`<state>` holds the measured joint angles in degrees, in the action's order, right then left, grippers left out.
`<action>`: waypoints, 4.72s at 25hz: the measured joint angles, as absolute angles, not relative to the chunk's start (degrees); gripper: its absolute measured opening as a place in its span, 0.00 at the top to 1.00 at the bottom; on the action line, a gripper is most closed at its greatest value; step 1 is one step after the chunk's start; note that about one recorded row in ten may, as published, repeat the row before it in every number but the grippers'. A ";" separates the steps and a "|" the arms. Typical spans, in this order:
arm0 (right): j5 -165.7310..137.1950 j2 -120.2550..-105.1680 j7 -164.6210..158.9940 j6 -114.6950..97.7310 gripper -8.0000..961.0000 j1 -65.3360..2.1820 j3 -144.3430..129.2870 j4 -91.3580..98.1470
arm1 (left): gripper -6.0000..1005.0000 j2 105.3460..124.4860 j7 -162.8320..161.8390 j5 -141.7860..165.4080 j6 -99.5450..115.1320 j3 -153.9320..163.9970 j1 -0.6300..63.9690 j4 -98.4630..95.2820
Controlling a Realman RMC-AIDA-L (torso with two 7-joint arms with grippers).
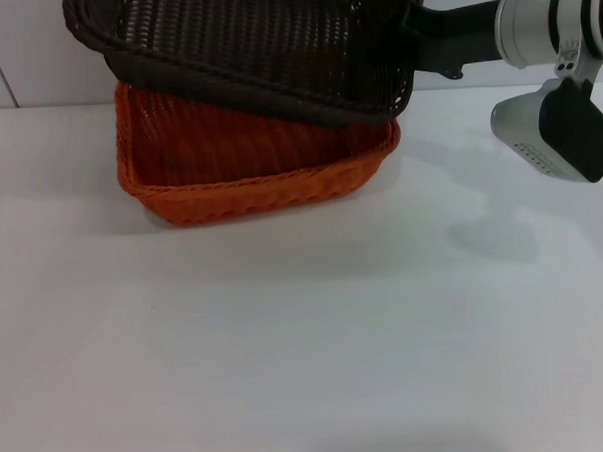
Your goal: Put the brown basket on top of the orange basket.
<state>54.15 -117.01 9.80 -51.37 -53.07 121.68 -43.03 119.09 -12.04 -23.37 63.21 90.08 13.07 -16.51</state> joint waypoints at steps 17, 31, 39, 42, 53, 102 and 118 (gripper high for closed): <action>57.06 -117.92 9.84 -46.89 0.86 -52.00 120.32 -41.42 | 0.19 119.09 -12.05 -23.38 63.29 89.75 12.91 -15.88; 57.70 -118.31 9.80 -45.61 0.86 -51.18 118.97 -41.19 | 0.19 119.00 -13.58 -23.38 63.28 89.65 12.60 -15.64; 60.51 -118.69 9.84 -44.75 0.70 -50.44 117.84 -41.18 | 0.19 118.94 -13.56 -23.38 63.26 89.65 12.48 -15.63; 60.98 -118.77 9.84 -43.95 0.60 -49.62 116.58 -41.71 | 0.19 118.92 -13.56 -23.37 63.22 89.65 12.48 -15.30; 63.04 -118.92 9.34 -42.71 0.49 -44.81 113.04 -47.50 | 0.19 118.70 -13.53 -23.40 63.01 89.50 12.44 -14.85; 82.58 -119.06 10.03 -33.89 0.28 -26.98 95.79 -63.71 | 0.19 118.05 -14.46 -23.42 63.04 88.06 13.28 -12.83; 133.51 -119.44 10.03 -40.28 0.28 -15.50 95.92 -68.80 | 0.19 118.17 -14.29 -23.47 67.08 85.75 12.80 -12.83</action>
